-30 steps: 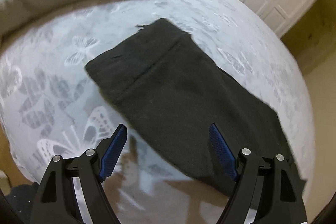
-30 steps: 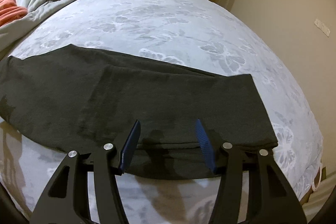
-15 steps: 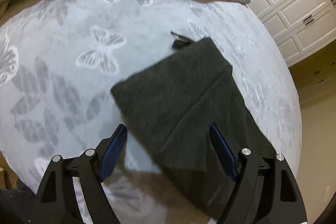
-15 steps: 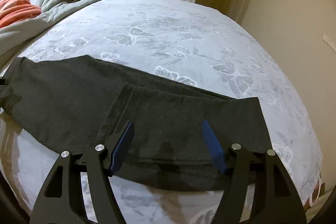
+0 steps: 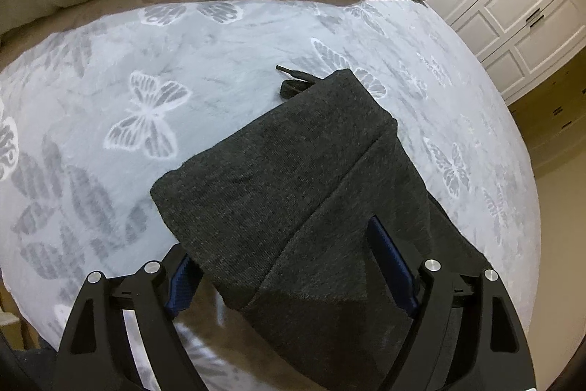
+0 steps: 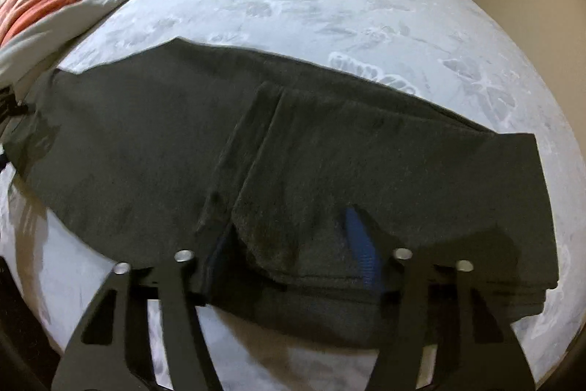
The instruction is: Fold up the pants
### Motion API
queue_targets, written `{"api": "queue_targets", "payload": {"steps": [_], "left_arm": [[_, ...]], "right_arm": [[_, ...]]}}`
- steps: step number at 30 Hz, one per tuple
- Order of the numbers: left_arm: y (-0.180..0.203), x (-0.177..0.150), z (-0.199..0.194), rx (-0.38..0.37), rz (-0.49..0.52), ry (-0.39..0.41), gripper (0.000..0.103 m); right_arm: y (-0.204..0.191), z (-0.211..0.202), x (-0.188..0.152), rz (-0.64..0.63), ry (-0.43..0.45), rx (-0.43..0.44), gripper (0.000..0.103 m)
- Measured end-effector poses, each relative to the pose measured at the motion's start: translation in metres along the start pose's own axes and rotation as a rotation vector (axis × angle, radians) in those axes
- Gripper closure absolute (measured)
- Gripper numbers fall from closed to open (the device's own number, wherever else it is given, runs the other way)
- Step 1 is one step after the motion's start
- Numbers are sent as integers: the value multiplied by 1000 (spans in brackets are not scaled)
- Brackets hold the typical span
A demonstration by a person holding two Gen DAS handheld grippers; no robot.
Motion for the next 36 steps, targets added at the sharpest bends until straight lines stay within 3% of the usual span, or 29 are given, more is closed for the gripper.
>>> {"api": "queue_targets", "payload": {"steps": [1, 5, 7, 9, 10, 12, 14, 16, 18, 21, 23, 26, 30, 32, 33, 35, 36], "left_arm": [[0, 0, 1, 5, 4, -1, 22], [-2, 1, 2, -8, -16, -8, 21], [-2, 2, 2, -21, -27, -9, 19], [-1, 2, 3, -25, -28, -10, 17], [-1, 2, 3, -23, -26, -7, 17], [1, 2, 4, -39, -19, -4, 15], [1, 3, 3, -56, -24, -6, 16], [-1, 4, 3, -70, -42, -7, 16], [0, 4, 2, -67, -40, -2, 16], [2, 2, 1, -49, -23, 4, 16], [2, 2, 1, -50, -25, 3, 16], [1, 2, 0, -58, -36, -1, 16], [2, 3, 0, -61, -39, -3, 16], [2, 3, 1, -62, -42, -4, 16], [1, 3, 1, -62, -44, -6, 16], [1, 3, 1, -70, -50, -11, 16], [0, 4, 1, -73, -50, -14, 16]], "right_arm": [[-1, -2, 5, -4, -2, 9, 95], [-12, -28, 29, 64, 58, 143, 95], [-38, -30, 37, 17, 63, 224, 95], [-58, -6, 32, -62, 4, 203, 94], [-64, 15, 23, -102, -46, 167, 92], [-65, 11, 21, -119, 18, 159, 90], [-57, -2, 23, -99, 21, 167, 76], [-31, -30, 28, -31, 87, 151, 41], [-1, -54, 29, -9, 142, 50, 40], [16, -60, 20, -75, 142, -92, 41], [4, -51, 13, -116, 118, -69, 41], [-27, -27, 8, -150, 61, 42, 42], [-58, -16, 5, -229, 44, 40, 40], [-64, -8, 4, -254, 45, -4, 40], [-59, -2, 6, -245, 42, -20, 42], [-43, 3, 11, -161, 25, 9, 67], [-26, 4, 14, -96, 9, 30, 94]]}}
Point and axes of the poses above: each gripper's, at about its wrist camera, not at the fingertips, and z roughly the way its jaws point, y to its right, x to its top, the point moved 7 cm from there along z, roughly the way its jaws point, and after that the axes turned 4 degrees about -z, right-handed, at the moved point
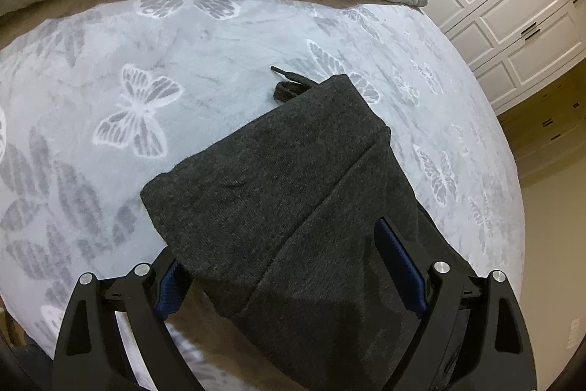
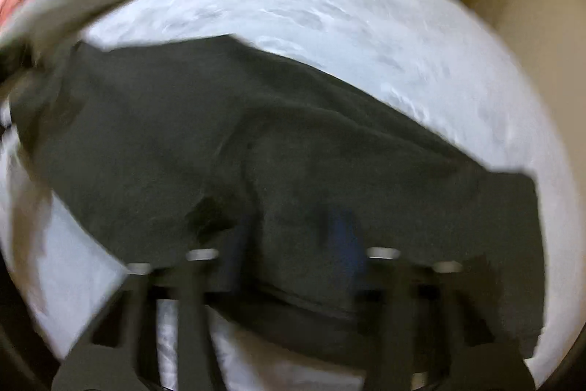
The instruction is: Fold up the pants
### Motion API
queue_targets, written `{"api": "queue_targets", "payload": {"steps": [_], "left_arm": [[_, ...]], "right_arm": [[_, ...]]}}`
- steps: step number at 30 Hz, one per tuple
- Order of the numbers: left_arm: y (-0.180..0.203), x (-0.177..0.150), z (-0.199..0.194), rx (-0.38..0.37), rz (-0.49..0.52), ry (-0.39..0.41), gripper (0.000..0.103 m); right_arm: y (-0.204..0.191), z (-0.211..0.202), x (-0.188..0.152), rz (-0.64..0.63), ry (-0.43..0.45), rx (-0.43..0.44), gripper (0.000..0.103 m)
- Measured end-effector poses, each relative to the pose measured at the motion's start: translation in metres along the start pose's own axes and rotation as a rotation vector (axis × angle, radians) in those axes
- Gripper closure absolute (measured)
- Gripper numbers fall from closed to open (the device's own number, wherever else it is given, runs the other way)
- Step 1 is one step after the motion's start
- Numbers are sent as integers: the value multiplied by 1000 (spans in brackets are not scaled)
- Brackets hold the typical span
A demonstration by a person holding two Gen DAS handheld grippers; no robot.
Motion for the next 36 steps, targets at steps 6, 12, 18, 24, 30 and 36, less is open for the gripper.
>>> {"api": "queue_targets", "payload": {"steps": [6, 12, 18, 24, 30, 36], "left_arm": [[-1, 0, -1, -11, -18, -6, 16], [1, -2, -1, -6, -7, -5, 16], [2, -3, -1, -2, -2, -4, 16], [3, -4, -1, 3, 6, -3, 16], [4, -3, 1, -1, -5, -6, 16], [4, -3, 1, 5, 6, -7, 16]], "right_arm": [[58, -45, 4, 200, 97, 140, 92], [70, -35, -1, 244, 70, 118, 90], [101, -57, -6, 343, 133, 203, 88], [103, -48, -15, 226, 68, -39, 63], [76, -89, -9, 169, 209, -19, 55], [23, -62, -16, -128, 132, -158, 38]]}}
Point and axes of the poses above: each gripper's, at about its wrist camera, not at the fingertips, and z roughly the way its jaws point, y to its right, x to its top, the point moved 7 cm from there along z, roughly the way its jaws point, and after that the axes turned 4 degrees about -z, right-handed, at the moved point
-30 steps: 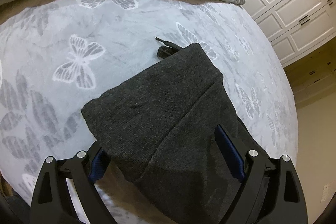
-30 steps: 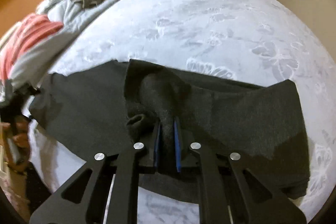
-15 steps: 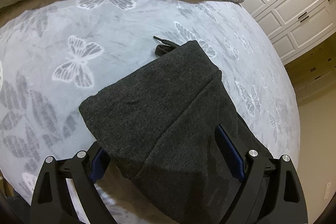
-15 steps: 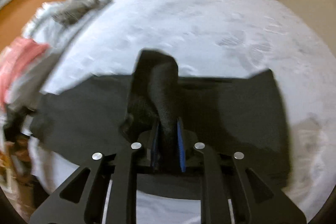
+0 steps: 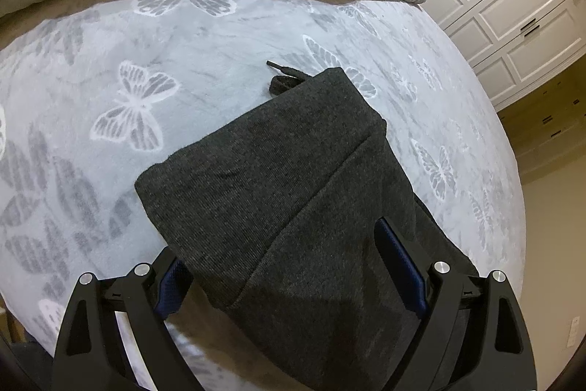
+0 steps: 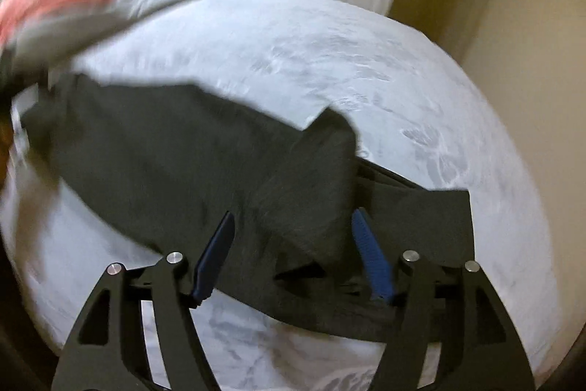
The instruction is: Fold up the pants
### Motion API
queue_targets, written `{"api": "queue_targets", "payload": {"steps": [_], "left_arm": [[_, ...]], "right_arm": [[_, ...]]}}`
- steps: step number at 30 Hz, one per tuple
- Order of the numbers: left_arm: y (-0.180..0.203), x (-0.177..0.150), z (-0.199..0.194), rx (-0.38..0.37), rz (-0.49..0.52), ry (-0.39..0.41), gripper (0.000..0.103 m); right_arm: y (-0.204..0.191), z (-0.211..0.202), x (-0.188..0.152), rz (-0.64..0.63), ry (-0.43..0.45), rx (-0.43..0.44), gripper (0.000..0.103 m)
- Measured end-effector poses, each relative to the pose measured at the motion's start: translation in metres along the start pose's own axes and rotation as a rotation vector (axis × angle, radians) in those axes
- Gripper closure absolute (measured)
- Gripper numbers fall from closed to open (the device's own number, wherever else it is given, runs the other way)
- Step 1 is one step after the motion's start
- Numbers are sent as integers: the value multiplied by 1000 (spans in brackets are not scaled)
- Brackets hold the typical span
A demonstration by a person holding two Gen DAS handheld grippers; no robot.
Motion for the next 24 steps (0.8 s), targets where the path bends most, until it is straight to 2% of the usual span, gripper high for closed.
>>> {"api": "queue_targets", "payload": {"steps": [3, 5, 6, 7, 8, 10, 11, 13, 14, 15, 16, 18, 19, 20, 22, 24], "left_arm": [[-1, 1, 0, 0, -1, -2, 16], [-1, 1, 0, -5, -6, -4, 16], [-1, 1, 0, -8, -9, -6, 16], [-2, 1, 0, -11, -13, -8, 16], [-3, 2, 0, -15, -18, -10, 16], [-3, 2, -1, -20, -24, -11, 16], [-3, 2, -1, -22, -26, -11, 16], [-3, 2, -1, -26, -31, -11, 16], [-2, 2, -1, -26, -30, -11, 16], [-2, 1, -1, -26, -28, -13, 16], [-2, 1, -1, -26, -26, -15, 16], [-2, 1, -1, -30, -23, -20, 16], [-3, 2, -1, -34, -25, -26, 16], [-3, 2, -1, -36, -29, -28, 16], [-3, 2, -1, -34, -32, -26, 16], [-2, 0, -1, -18, -19, -19, 16]], "right_arm": [[4, 34, -8, -46, -97, -71, 39], [27, 53, -11, 31, -156, -89, 47], [42, 61, -13, 131, -177, -15, 66], [55, 64, -13, 273, -189, 102, 93], [68, 62, -13, 408, -184, 188, 97], [77, 42, 2, 570, -101, 362, 98], [70, 25, 19, 585, -43, 438, 98], [44, 3, 46, 511, 16, 483, 97], [22, -3, 59, 456, 32, 521, 94], [-8, 0, 67, 390, 12, 596, 79], [-33, 11, 65, 318, -37, 604, 55], [-41, 27, 53, 199, -86, 388, 54], [-32, 24, 49, 189, -69, 313, 54], [-21, 17, 47, 210, -38, 269, 54], [3, -4, 45, 267, 9, 237, 53], [-2, -17, 47, 213, 17, 205, 52]]}}
Point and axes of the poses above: each gripper's, at about its wrist camera, not at the fingertips, and z roughly the way its jaws point, y to its right, x to its top, the point moved 7 cm from there along z, roughly the way its jaws point, and after that the axes turned 4 degrees about -z, right-handed, at the moved point
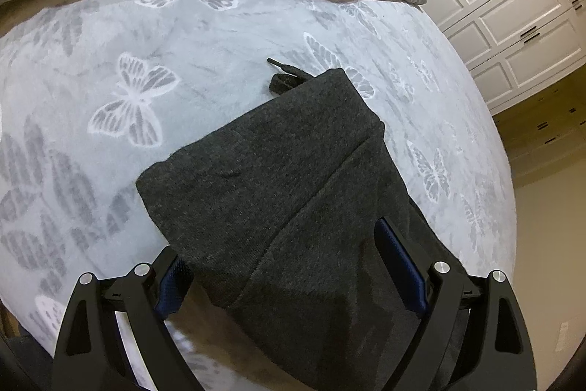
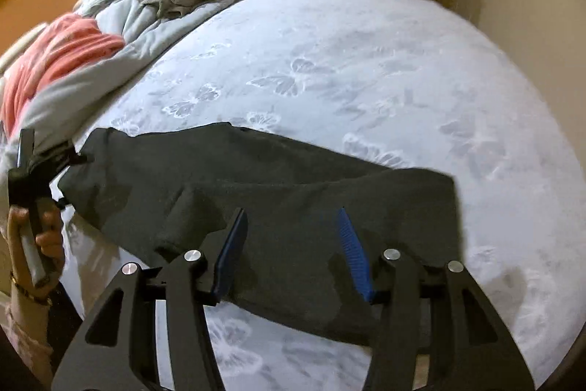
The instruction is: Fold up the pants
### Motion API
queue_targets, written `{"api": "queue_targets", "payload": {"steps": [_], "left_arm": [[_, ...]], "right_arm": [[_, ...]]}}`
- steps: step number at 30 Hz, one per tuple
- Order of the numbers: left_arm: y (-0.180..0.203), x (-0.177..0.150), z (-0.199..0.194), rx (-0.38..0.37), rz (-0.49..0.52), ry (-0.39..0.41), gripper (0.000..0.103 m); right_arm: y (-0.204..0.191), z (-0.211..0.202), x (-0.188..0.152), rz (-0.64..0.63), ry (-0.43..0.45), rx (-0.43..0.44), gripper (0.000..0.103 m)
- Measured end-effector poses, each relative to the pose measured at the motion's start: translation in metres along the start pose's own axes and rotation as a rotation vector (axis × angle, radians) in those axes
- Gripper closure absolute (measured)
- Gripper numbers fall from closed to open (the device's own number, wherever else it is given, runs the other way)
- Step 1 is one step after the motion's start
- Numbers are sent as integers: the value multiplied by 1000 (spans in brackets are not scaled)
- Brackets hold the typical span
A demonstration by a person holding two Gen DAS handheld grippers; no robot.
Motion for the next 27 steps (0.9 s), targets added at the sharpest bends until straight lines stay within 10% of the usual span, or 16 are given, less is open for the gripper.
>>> {"api": "queue_targets", "payload": {"steps": [13, 15, 17, 22, 24, 27], "left_arm": [[1, -2, 0, -3, 0, -7, 16], [1, -3, 0, -5, -1, -6, 16], [2, -2, 0, -13, -4, -10, 16], [1, 1, 1, -23, -15, -18, 16], [2, 1, 1, -20, -12, -17, 16], [0, 0, 0, -20, -7, -19, 16]], "right_arm": [[-83, 55, -23, -505, -100, -139, 62], [-83, 77, -26, -421, -192, -36, 103], [-76, 83, -15, -282, -203, 66, 103], [-32, -6, 53, 124, 116, 295, 103], [-40, -4, 50, 16, 81, 210, 91], [-64, 13, 22, -208, 0, 63, 45]]}}
Point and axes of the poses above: each gripper's, at about its wrist camera, not at the fingertips, and z roughly the way its jaws point, y to its right, x to its top, the point moved 7 cm from there along z, roughly the way its jaws point, and after that the axes turned 4 degrees about -z, right-handed, at the moved point
